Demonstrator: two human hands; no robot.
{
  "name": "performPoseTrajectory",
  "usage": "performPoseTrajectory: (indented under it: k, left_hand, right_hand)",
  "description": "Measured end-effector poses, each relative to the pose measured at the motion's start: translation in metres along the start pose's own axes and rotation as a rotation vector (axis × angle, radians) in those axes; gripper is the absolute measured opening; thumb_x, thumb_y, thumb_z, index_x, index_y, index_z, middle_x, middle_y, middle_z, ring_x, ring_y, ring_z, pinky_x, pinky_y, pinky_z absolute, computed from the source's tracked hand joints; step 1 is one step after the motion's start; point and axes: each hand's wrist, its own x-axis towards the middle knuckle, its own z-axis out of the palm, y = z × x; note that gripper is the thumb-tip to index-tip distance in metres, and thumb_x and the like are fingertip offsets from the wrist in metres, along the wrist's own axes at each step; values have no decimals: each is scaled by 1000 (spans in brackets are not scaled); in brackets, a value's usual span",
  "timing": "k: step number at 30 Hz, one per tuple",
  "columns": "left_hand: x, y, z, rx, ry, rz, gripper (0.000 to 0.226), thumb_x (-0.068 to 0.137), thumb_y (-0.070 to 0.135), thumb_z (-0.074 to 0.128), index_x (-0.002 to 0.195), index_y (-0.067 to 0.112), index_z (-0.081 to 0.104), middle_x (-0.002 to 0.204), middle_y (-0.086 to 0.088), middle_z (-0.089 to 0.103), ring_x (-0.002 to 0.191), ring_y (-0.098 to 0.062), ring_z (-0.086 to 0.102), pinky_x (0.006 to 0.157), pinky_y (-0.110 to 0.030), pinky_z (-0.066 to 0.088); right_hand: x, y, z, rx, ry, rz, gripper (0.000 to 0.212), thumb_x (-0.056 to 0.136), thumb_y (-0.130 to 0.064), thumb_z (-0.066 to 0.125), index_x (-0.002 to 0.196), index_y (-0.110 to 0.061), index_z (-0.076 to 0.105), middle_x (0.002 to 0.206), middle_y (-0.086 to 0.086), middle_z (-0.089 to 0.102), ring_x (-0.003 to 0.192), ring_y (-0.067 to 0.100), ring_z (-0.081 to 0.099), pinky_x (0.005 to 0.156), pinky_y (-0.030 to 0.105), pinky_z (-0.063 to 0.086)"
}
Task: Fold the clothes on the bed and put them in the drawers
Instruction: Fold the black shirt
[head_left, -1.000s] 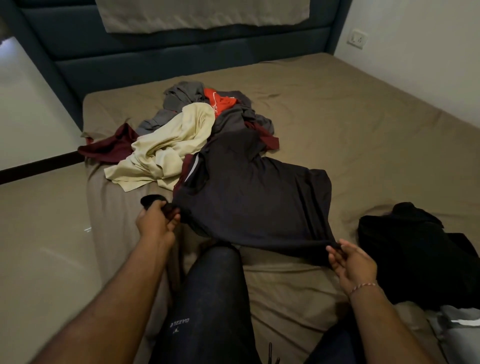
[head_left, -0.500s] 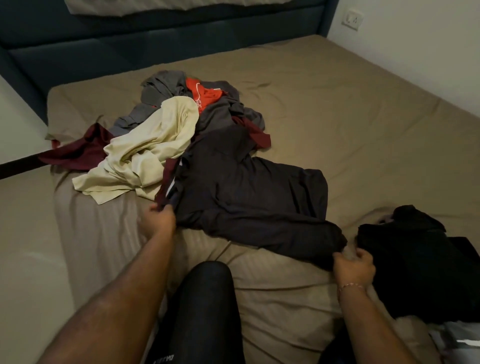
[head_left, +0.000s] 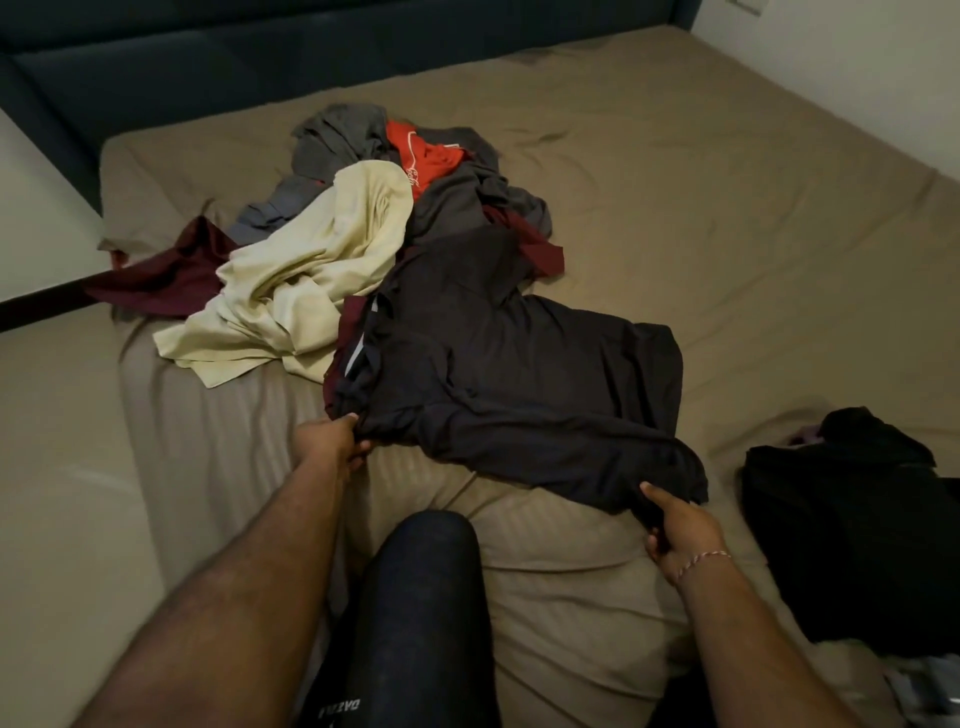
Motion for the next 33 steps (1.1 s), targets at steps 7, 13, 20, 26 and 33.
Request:
performPoseTrajectory:
  k: [7, 13, 20, 26, 33]
  left_hand:
    - [-3, -7, -22, 325, 185, 118, 32, 108, 28, 52, 94, 5, 71, 59, -8, 72, 51, -22, 70, 73, -40, 64]
    - [-14, -10, -65, 172, 206, 173, 20, 101, 23, 63, 99, 7, 76, 77, -12, 74, 68, -27, 73, 71, -40, 63]
    - [-21, -42, -114, -125, 65, 43, 13, 104, 13, 59, 110, 6, 68, 74, -16, 64, 43, -17, 55, 36, -21, 47]
    - [-32, -58, -107, -58, 33, 23, 22, 104, 16, 50, 119, 5, 63, 81, -17, 75, 59, -26, 65, 59, -34, 57]
    - [-70, -26, -30, 602, 227, 703, 52, 88, 21, 69, 139, 14, 57, 133, -18, 58, 126, -41, 51, 106, -53, 42]
  right_hand:
    - [-18, -3, -4, 177, 27, -48, 20, 93, -3, 68, 103, -19, 61, 91, 12, 69, 73, 23, 69, 57, 31, 58]
    - [-30, -2, -27, 149, 35, -79, 24, 93, -1, 66, 112, -12, 58, 80, 13, 65, 61, 17, 61, 41, 22, 49]
    - [-27, 36, -67, -8, 89, -105, 24, 93, -4, 66, 116, -4, 60, 82, 15, 67, 57, 20, 59, 41, 23, 48]
    - [-48, 41, -64, -478, 267, -361, 69, 80, -19, 85, 138, -7, 50, 135, 24, 59, 121, 43, 58, 104, 52, 49]
    - [-59, -7, -16, -925, 215, -886, 63, 81, -19, 82, 137, -7, 55, 133, 20, 56, 126, 40, 49, 106, 48, 40]
